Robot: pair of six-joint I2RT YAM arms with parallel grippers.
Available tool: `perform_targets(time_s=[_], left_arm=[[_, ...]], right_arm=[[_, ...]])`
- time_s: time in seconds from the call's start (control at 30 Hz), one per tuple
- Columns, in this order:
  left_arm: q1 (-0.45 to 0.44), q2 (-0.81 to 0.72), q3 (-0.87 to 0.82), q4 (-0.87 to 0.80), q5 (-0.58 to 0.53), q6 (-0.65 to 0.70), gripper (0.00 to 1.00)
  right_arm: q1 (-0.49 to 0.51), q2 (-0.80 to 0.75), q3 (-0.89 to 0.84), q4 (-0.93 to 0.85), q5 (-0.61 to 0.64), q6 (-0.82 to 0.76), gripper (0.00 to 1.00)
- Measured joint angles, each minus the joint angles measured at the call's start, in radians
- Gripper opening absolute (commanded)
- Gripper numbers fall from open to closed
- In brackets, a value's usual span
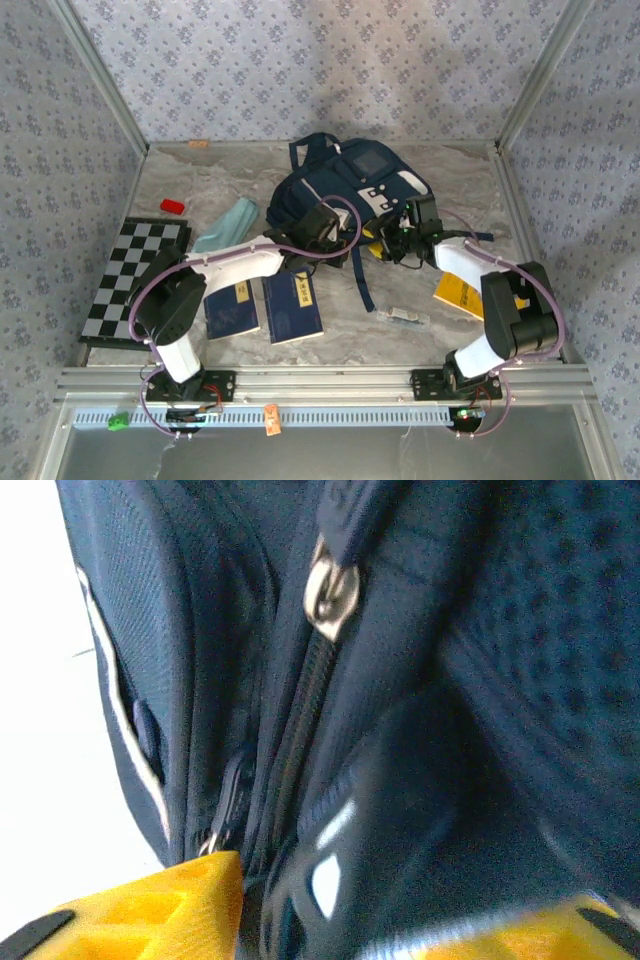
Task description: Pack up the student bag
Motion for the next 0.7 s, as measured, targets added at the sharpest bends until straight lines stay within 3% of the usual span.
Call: perform_targets(time_s=[0.13,0.17,0.43,0.7], left_arm=[[-0.001,0.006,0.02,-0.024,0.0,0.004,0.0],[-0.001,0.006,0.02,-0.028,0.0,0.008,0.0],[-0.003,-0.012,0.006,-0.043,0.013,0.096,0.0],[0.076,-0.084,-0.063,-0.058,0.097,0.179,0.0]], right_arm=[[-0.003,0.029,0.029,0.002,0.009,-0.015,0.02],[-0.005,0.033,0.039,-0.007,0.008,-0.024,0.0],[-0.066,0.036,0.066,-0.082,-0.099,-0.11,0.0],[-0.126,0.025,0.099,-0.179,-0.184,-0.198,0.0]])
